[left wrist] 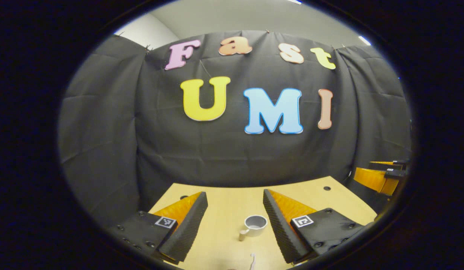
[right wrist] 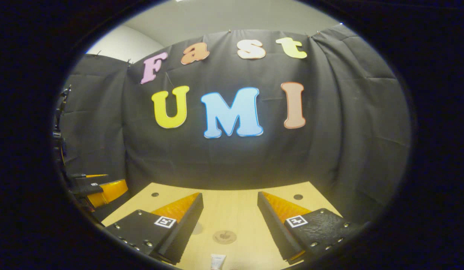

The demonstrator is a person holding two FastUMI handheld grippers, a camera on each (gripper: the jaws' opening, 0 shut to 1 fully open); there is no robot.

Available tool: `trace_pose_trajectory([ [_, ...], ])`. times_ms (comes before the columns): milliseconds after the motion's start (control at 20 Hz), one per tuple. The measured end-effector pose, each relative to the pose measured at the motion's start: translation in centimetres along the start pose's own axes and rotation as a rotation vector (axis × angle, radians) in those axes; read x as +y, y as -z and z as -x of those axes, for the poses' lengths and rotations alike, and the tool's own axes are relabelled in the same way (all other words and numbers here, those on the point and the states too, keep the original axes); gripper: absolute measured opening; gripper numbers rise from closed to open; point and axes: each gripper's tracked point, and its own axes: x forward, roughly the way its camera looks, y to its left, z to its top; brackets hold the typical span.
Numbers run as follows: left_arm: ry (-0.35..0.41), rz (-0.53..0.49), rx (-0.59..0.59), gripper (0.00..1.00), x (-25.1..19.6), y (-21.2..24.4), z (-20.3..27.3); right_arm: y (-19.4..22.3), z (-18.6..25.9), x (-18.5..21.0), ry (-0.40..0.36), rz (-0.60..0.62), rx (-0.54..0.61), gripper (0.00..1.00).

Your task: Put the toothbrush and toothpaste on the desktop into the cup, then pick up the cup and place it on the coaster on the desktop.

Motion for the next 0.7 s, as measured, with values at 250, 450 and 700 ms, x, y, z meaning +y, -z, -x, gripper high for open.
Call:
trace_pose_trajectory([
  [250,0.016,0.015,0.116,0.96,-0.4,5.6,0.1,5.6,-0.1,0.6,-0.018,-0.017,0.144,0.91],
  [450,0.041,0.041,0.224,0.96,-1.1,10.0,0.3,10.3,0.2,1.4,-0.043,0.002,0.279,0.92],
  [700,0.066,0.044,0.402,1.0,-1.8,16.7,0.9,15.5,0.5,2.4,-0.065,0.004,0.456,0.92],
])
